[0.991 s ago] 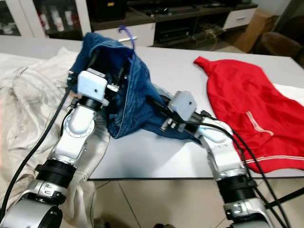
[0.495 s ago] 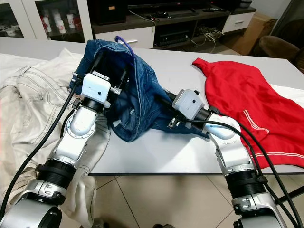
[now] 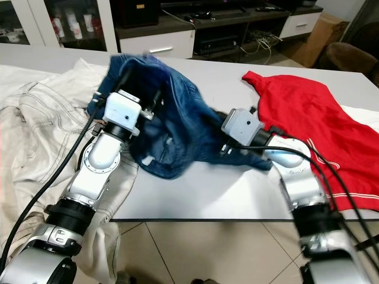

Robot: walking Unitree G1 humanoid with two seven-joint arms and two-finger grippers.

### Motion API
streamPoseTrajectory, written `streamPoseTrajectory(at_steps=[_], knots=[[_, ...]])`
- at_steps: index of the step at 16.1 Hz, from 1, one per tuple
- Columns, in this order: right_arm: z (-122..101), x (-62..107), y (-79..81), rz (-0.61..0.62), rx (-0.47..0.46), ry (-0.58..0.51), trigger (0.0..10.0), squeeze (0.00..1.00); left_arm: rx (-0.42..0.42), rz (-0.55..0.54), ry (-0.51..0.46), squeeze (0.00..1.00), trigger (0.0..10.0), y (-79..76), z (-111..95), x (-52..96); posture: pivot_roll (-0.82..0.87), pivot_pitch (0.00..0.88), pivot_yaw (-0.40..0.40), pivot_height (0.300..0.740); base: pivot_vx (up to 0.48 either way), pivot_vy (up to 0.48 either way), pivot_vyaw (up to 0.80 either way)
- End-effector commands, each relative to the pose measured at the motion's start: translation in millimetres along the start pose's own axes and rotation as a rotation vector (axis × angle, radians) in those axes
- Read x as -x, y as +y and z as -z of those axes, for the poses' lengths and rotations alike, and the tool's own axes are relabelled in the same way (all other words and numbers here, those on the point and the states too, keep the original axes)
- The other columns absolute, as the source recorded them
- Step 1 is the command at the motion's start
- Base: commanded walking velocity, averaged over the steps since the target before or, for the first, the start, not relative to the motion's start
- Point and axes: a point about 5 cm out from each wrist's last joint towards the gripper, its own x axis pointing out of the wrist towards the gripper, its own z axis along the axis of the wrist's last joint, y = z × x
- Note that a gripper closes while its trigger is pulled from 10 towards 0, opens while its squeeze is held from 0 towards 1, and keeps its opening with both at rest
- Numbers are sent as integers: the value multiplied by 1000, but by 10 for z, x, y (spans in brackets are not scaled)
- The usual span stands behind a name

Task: Hang hanger

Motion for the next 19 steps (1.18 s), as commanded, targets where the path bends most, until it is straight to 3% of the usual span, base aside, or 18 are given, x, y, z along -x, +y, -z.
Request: streamPoseTrajectory(at_steps=[1,5,8,11,12,13,14,15,17,19], knots=[[46,59,-55,26,68,29,10000,0,-5,13,46,0,10000,6,81,46,153,0,-68,740,0,0,0],[-76,13,-60,73,-22,-108,10000,0,-10,48,35,0,10000,-65,62,50,154,0,-71,740,0,0,0],[-104,10,-77,83,-84,-151,10000,0,-11,55,28,0,10000,-58,52,54,159,0,-74,740,0,0,0],[-124,53,-193,101,-468,-246,10000,0,-11,61,27,0,10000,-70,50,57,160,0,-72,740,0,0,0],[-106,70,-179,77,-519,-248,10000,0,-11,63,26,0,10000,-80,48,61,160,0,-72,740,0,0,0],[-131,76,-199,75,-564,-280,10000,176,-8,67,25,0,10000,-90,47,61,160,0,-72,740,0,0,0],[-166,74,-202,60,-571,-303,10000,627,-7,69,25,0,10000,-95,45,60,160,0,-72,740,0,0,0],[-180,71,-192,47,-569,-305,10000,655,-7,70,24,0,10000,-97,45,59,160,0,-72,740,0,0,0],[-211,77,-171,17,-585,-305,10000,565,-7,71,22,0,10000,-100,40,54,159,0,-72,740,0,0,0],[-229,97,-199,23,-625,-329,10000,596,-6,72,22,0,10000,-101,38,56,159,0,-72,740,0,0,0]])
